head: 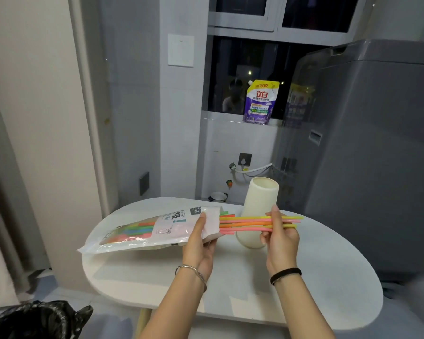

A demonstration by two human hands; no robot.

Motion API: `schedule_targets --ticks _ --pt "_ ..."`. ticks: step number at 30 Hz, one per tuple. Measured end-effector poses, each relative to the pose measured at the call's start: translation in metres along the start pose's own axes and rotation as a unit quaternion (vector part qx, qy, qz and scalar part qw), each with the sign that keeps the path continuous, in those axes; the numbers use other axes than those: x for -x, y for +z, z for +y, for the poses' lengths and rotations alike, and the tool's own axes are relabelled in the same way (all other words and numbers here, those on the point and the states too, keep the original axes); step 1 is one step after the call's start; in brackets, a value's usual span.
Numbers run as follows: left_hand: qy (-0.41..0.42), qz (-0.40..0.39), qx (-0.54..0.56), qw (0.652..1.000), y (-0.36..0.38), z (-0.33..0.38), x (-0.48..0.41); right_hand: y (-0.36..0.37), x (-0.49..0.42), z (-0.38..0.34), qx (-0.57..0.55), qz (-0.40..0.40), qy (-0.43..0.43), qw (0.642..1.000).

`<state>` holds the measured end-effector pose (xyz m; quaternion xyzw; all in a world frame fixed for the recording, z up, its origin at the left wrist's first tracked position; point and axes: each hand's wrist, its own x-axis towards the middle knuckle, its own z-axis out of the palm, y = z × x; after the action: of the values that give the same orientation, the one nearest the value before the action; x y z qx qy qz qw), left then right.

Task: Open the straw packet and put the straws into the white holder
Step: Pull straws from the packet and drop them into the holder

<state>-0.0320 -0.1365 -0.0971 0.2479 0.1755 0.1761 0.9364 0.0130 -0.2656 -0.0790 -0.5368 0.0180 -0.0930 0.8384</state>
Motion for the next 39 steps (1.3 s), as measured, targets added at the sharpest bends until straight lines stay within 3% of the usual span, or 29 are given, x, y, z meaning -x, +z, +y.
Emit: schedule_targets --ticks 3,6,8,12,18,23,30,39 --pt "0.002 -0.003 0.017 1.0 0.003 -0.001 0.001 0.003 0.002 0.002 -0.092 -0.039 0.032 0.994" --pt "-0.006 -0.001 0.017 1.0 0.006 -0.007 0.001 0.011 0.01 0.012 -0.035 -0.117 0.056 0.991" --pt "-0.014 0.0 0.014 1.0 0.008 -0.008 0.001 0.013 0.012 0.011 0.006 -0.095 0.039 0.995" --pt "-0.014 0.0 0.022 1.0 0.012 -0.001 0.001 0.008 0.0 -0.008 -0.015 -0.008 -0.029 0.999" --pt "-0.001 -0.011 -0.001 1.0 0.037 0.004 0.008 0.023 0.004 -0.015 0.049 -0.116 0.027 0.992" --pt "-0.01 -0.03 0.009 0.999 0.045 0.01 0.009 0.024 -0.009 -0.042 0.046 -0.052 -0.029 0.997" --pt "-0.027 -0.024 0.051 0.998 0.07 0.006 0.012 0.031 -0.019 -0.06 0.129 -0.14 -0.045 0.981" --pt "-0.032 -0.044 0.094 0.994 0.084 0.012 -0.004 0.022 -0.057 -0.106 0.112 -0.09 -0.077 0.987"
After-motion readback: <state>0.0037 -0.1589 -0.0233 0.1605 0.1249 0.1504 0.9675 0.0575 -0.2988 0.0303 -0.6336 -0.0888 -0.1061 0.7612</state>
